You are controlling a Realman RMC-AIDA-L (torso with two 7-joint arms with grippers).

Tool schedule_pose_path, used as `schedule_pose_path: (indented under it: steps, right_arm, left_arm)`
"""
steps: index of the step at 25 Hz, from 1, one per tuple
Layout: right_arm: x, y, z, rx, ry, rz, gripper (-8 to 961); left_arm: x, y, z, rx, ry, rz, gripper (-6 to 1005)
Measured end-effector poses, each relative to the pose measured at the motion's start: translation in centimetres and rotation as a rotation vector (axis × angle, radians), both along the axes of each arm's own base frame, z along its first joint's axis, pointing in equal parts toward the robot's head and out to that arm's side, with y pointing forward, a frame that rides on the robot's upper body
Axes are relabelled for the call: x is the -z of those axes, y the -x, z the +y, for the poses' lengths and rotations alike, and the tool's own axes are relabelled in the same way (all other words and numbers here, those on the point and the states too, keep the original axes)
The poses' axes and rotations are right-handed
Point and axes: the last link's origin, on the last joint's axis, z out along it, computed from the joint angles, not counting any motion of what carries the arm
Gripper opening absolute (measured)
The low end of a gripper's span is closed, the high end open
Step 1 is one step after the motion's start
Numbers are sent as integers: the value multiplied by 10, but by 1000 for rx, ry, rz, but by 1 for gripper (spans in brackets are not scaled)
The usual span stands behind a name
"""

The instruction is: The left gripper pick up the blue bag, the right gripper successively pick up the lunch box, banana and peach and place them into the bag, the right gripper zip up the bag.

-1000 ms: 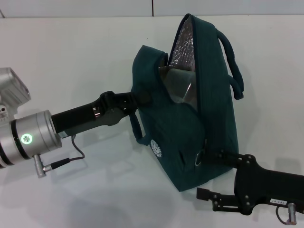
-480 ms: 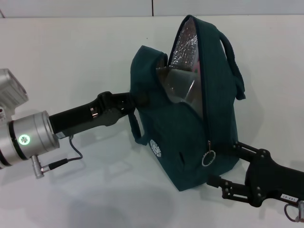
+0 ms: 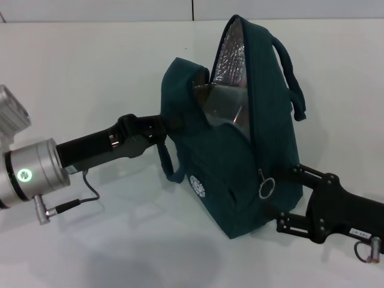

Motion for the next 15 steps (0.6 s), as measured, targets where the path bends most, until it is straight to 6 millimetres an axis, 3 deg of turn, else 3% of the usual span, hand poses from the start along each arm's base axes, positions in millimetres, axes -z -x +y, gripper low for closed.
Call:
schedule_pose_path:
  steps: [15]
  right_arm:
    - [8,5,7,-8,51,-32,780]
  left_arm:
    - [-6,-1,2,11,-5,-10,36]
